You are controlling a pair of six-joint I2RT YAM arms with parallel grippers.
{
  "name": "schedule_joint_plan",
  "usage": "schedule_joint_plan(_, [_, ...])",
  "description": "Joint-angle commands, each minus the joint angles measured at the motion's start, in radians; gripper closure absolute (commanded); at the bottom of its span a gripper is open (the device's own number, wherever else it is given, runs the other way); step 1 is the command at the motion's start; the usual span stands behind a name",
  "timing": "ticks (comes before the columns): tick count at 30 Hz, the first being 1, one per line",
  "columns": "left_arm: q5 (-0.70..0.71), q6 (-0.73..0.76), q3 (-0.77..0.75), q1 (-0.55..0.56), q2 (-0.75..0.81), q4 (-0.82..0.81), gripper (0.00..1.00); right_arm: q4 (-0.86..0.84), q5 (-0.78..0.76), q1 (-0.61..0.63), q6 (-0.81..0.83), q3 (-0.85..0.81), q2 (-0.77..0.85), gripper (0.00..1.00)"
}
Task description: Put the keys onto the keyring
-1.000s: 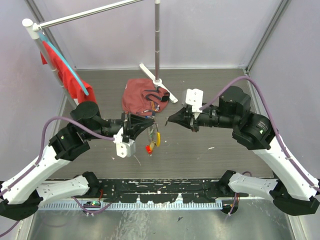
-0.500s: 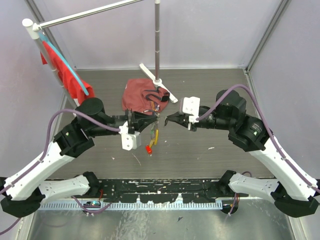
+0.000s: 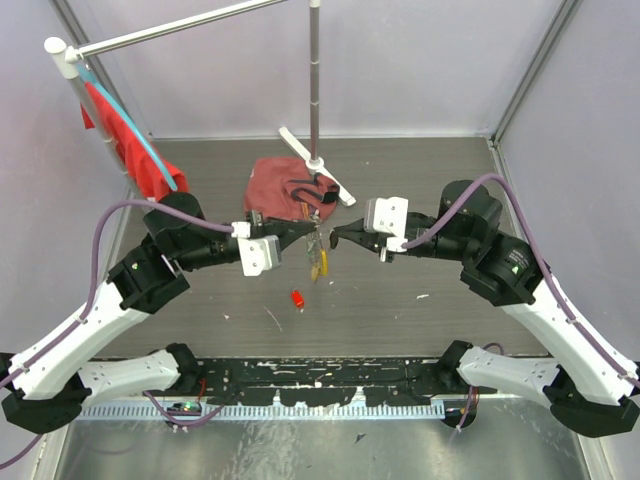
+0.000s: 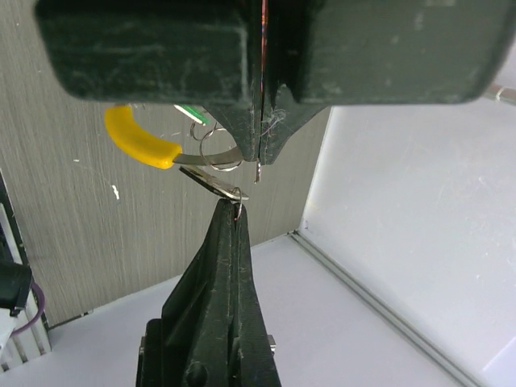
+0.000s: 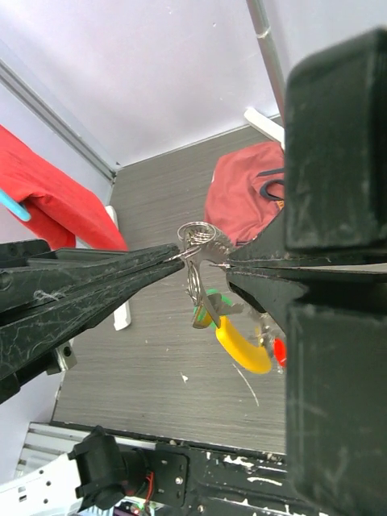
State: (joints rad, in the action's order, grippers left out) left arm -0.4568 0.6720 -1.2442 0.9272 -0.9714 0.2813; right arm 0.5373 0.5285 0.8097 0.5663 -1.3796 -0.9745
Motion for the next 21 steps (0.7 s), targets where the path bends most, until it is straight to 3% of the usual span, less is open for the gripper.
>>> schedule_joint_plan(1, [0.009, -0.065, -0.015, -0.002, 0.015, -0.089, 1.00, -0.095, 0.040, -0.001, -0.020, -0.017, 0.015, 0.99])
schedule_joint_plan(21, [-0.018, -0.055, -0.026, -0.001, 0.007, -0.086, 1.00, -0.146, 0.059, 0.000, -0.061, -0.015, -0.010, 1.00])
